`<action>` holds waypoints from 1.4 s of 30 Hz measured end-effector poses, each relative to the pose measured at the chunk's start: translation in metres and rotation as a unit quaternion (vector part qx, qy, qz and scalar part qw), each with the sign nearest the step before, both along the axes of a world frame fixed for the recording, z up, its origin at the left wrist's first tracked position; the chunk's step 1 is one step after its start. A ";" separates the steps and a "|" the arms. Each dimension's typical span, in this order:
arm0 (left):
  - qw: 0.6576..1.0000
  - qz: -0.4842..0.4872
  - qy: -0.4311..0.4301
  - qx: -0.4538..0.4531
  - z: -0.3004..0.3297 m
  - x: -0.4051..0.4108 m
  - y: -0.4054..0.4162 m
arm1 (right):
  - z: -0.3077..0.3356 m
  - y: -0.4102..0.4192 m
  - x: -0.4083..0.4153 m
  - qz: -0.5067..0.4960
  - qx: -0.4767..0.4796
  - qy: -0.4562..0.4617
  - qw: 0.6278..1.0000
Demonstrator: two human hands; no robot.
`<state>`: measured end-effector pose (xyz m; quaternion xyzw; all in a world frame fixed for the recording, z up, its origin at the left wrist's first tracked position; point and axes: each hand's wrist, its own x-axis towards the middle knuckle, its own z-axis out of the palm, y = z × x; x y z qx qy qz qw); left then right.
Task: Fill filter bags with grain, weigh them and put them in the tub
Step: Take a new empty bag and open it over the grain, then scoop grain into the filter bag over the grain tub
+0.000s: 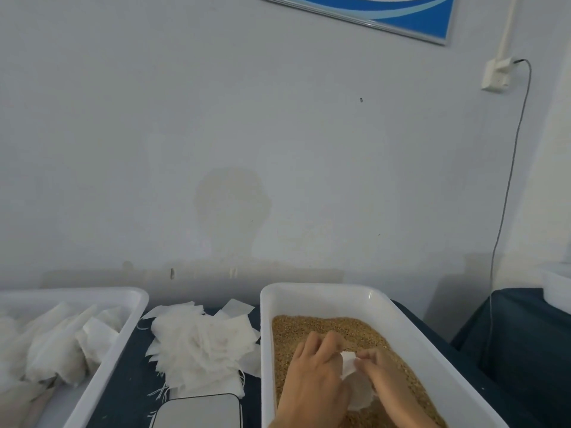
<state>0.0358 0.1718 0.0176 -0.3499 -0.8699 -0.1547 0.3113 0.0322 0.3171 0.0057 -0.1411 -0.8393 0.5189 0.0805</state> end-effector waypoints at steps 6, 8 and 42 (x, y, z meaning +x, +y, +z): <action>0.996 -0.074 0.020 -0.037 0.003 -0.004 -0.001 | 0.009 0.020 0.001 0.020 -0.073 -0.021 0.997; 0.995 -0.085 0.014 -0.055 0.002 -0.009 0.003 | 0.005 0.033 0.001 0.017 0.119 -0.067 0.991; 0.948 0.177 -0.174 0.202 -0.020 -0.022 -0.005 | 0.021 0.019 -0.003 0.195 0.459 -0.114 0.859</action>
